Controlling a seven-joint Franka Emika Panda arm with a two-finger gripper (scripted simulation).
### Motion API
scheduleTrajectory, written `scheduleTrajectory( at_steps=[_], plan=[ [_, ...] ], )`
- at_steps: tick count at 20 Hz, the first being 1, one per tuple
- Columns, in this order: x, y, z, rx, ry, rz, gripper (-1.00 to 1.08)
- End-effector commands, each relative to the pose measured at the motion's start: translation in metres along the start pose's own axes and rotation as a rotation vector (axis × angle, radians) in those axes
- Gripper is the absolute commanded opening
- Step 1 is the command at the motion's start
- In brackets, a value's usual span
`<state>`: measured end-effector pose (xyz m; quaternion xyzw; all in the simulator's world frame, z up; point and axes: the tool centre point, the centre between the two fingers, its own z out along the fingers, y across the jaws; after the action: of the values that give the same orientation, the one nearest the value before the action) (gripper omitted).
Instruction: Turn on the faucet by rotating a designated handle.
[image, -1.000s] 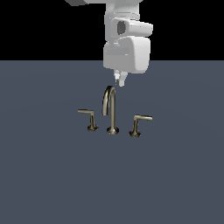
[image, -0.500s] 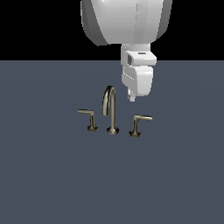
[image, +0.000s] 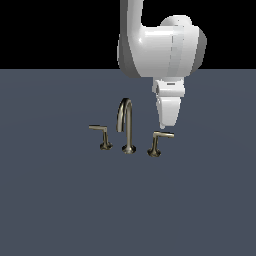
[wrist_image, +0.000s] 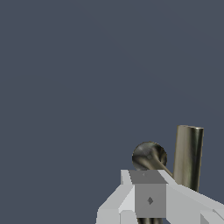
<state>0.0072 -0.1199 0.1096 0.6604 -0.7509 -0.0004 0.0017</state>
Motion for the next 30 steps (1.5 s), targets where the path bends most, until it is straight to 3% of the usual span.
scheduleTrajectory(
  at_steps=[1,12,23,25,30],
  plan=[
    [0.008,-0.003,0.009,0.002,0.000,0.046,-1.00],
    [0.018,-0.006,0.019,0.002,-0.001,0.096,-1.00],
    [0.033,0.030,0.019,0.003,-0.002,0.097,-1.00],
    [0.028,0.022,0.018,0.012,-0.003,0.091,-1.00],
    [0.025,0.039,0.019,0.009,-0.003,0.093,-1.00]
  ],
)
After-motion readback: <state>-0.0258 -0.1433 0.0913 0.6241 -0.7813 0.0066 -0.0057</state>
